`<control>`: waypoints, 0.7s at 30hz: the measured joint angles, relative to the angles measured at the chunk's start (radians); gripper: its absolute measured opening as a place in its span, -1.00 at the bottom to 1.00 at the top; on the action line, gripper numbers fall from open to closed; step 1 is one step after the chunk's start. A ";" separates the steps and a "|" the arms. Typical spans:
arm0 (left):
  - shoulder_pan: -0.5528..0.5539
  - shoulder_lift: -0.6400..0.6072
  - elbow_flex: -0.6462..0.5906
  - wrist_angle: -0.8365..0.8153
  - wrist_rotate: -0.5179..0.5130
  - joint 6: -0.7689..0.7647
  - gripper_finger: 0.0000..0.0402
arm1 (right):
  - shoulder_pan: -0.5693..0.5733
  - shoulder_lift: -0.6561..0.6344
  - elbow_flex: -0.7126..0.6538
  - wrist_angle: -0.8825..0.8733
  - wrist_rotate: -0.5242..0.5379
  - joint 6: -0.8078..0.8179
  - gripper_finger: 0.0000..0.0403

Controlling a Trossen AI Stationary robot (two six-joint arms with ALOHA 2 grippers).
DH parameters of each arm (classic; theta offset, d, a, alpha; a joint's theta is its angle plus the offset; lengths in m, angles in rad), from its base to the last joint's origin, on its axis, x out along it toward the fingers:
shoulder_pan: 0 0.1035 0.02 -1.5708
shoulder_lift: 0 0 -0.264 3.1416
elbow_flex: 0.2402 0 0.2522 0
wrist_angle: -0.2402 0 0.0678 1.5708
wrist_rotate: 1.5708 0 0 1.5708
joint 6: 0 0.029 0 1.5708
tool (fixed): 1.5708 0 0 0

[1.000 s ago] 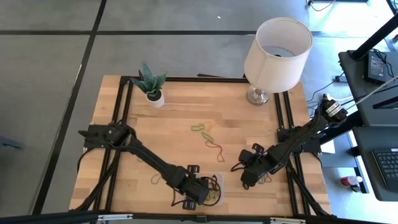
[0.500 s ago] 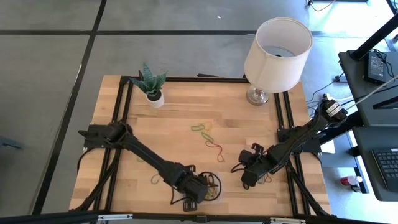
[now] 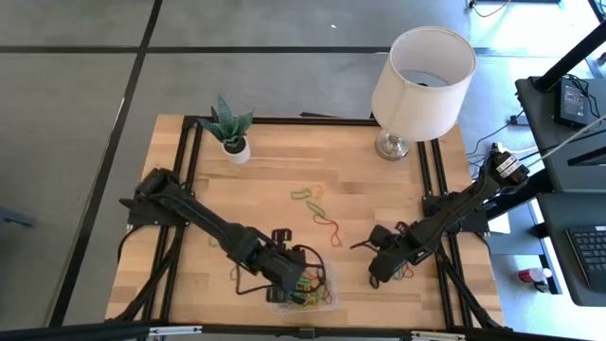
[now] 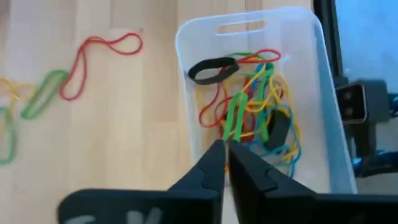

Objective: Pick and place rubber bands into bin
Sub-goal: Put the blue rubber band into the transparent bin

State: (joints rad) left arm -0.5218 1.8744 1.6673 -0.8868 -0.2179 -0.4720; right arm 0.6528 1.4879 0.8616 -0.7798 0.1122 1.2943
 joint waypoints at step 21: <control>0.000 -0.827 -0.961 0.638 -0.028 0.060 -0.99 | 0.112 0.121 0.000 -0.025 -0.148 0.645 -0.47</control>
State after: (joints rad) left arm -0.5217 1.0479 0.7067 -0.2487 -0.2459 -0.4116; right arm 0.7647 1.6094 0.8612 -0.8051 -0.0355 1.9394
